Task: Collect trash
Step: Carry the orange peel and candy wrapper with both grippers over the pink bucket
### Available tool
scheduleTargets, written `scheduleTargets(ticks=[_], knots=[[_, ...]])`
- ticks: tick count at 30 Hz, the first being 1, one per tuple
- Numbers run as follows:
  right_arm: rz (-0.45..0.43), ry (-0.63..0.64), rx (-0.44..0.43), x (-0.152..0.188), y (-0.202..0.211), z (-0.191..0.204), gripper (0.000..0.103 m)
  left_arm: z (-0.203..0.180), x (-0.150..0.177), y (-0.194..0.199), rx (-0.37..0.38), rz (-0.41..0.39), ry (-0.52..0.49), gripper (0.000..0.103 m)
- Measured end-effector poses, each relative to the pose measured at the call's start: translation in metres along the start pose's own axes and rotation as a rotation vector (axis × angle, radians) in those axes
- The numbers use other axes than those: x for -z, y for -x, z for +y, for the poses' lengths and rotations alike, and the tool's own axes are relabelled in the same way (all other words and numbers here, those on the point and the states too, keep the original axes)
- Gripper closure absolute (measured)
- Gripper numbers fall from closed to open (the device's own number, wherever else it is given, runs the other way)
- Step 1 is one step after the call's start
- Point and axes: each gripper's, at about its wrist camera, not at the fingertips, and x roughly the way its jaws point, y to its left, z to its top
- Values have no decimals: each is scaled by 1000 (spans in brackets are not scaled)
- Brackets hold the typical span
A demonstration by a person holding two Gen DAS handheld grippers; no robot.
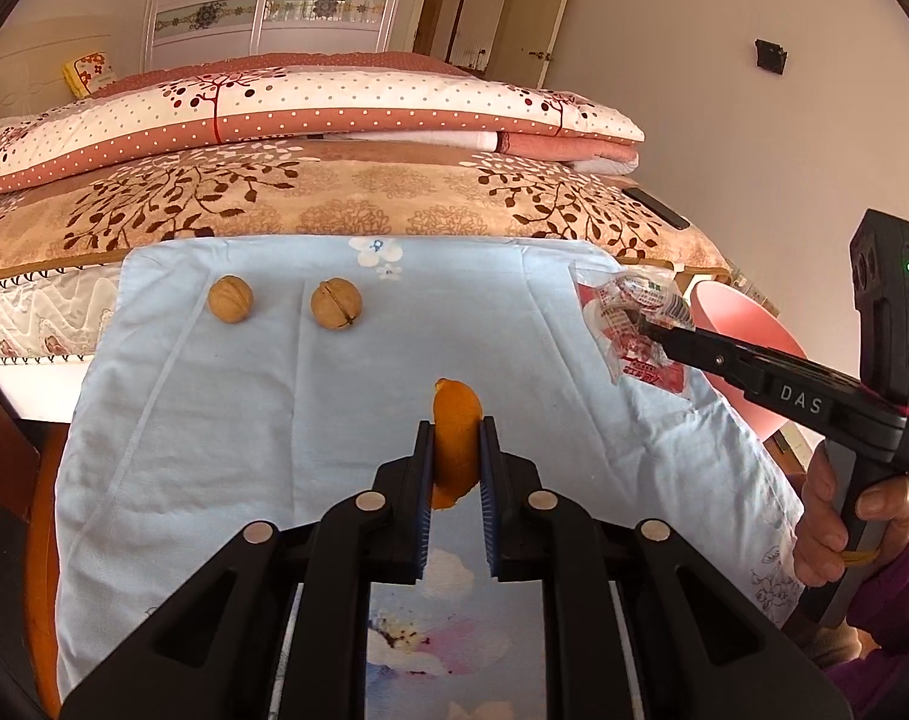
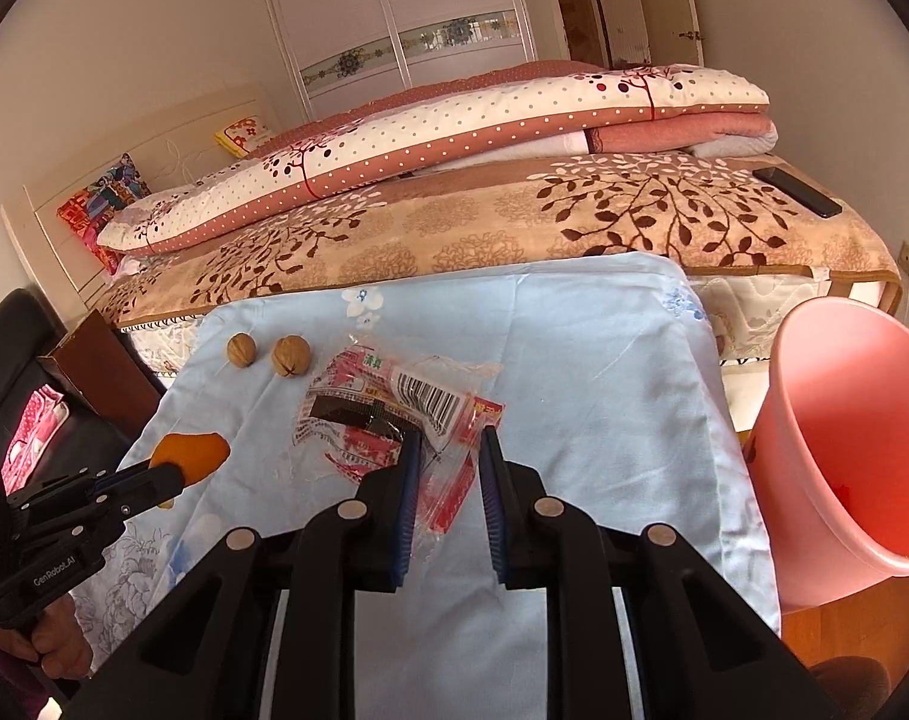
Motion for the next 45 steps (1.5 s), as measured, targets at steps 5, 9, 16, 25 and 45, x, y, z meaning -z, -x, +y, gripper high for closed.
scheduleTargets(ticks=[5,9,16,25,45], knots=[[-31,29,31,13,26,-2,84,-21,1,4,18,-19,13,89],[-54,30,50,22,44,-6,84,-38,2,7,33,-29,9,89],[-91,14,83,30,69,-16,84,-67,-1,13,61,-62,-5,89],[-135,-31,135,35,96,-40,84,-114,-10,15,80,-103,-76,89],[-179,-177,252,45,132,-118,84,-198,-27,-26,127,-87,-129,89]])
